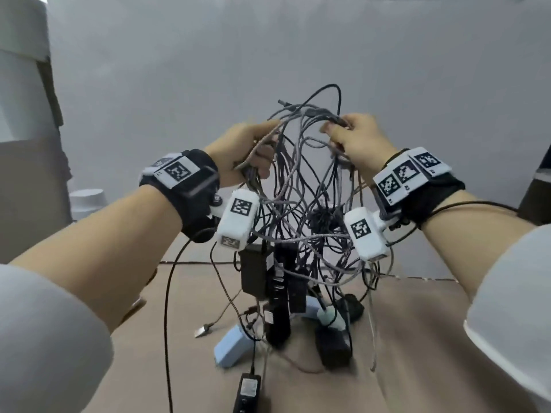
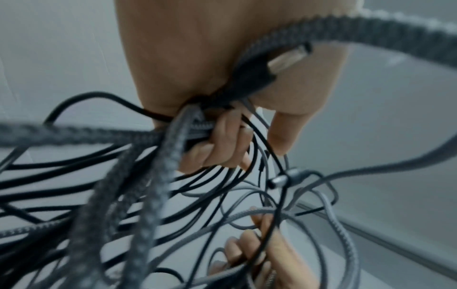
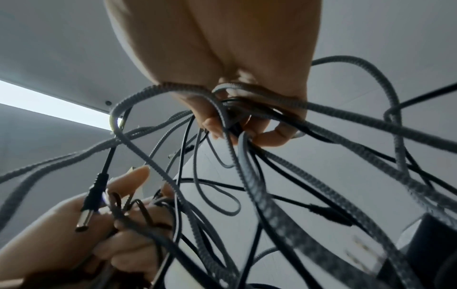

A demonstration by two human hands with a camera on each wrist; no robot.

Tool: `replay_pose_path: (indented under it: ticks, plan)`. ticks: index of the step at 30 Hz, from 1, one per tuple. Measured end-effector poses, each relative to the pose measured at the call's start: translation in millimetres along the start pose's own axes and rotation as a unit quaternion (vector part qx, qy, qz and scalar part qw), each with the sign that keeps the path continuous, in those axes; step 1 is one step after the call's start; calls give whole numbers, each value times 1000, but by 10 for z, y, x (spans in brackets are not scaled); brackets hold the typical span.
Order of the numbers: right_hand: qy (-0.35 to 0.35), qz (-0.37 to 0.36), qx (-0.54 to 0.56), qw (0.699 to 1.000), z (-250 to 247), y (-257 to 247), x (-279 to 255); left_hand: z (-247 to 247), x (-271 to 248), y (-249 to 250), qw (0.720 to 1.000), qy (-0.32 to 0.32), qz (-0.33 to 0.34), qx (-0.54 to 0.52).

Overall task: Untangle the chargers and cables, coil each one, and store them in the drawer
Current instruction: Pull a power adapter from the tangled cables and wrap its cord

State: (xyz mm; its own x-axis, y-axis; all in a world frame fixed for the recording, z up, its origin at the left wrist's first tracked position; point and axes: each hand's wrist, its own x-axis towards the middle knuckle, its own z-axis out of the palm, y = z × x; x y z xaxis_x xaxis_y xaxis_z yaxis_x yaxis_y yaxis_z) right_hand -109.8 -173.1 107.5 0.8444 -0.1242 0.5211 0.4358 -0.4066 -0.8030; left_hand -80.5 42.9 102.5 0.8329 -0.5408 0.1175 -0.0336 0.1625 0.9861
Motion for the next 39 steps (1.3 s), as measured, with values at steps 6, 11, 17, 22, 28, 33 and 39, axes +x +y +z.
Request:
replay_pose_path:
  ticks: [6, 11, 17, 22, 28, 33, 39]
  plan:
    - [-30, 35, -22, 999, 80, 493, 112, -80, 166, -89, 995, 37, 17, -93]
    - [-40, 114, -42, 992, 79, 1021, 145, -81, 401, -310, 994, 28, 3, -106]
    - [-42, 140, -45, 988, -59, 1206, 118, -27, 622, -294, 994, -5, 16, -106]
    - [59, 123, -50, 989, -183, 855, 64, 92, 547, -214, 995, 18, 56, -76]
    - [85, -20, -53, 995, -108, 62, -345, 238, 421, -142, 996, 61, 62, -34]
    - [-130, -4, -216, 968, 99, -18, -547, 348, 379, -109, 995, 38, 52, -73]
    - [-85, 74, -183, 977, 290, 366, -441, 448, 179, -64, 991, -83, 61, -89]
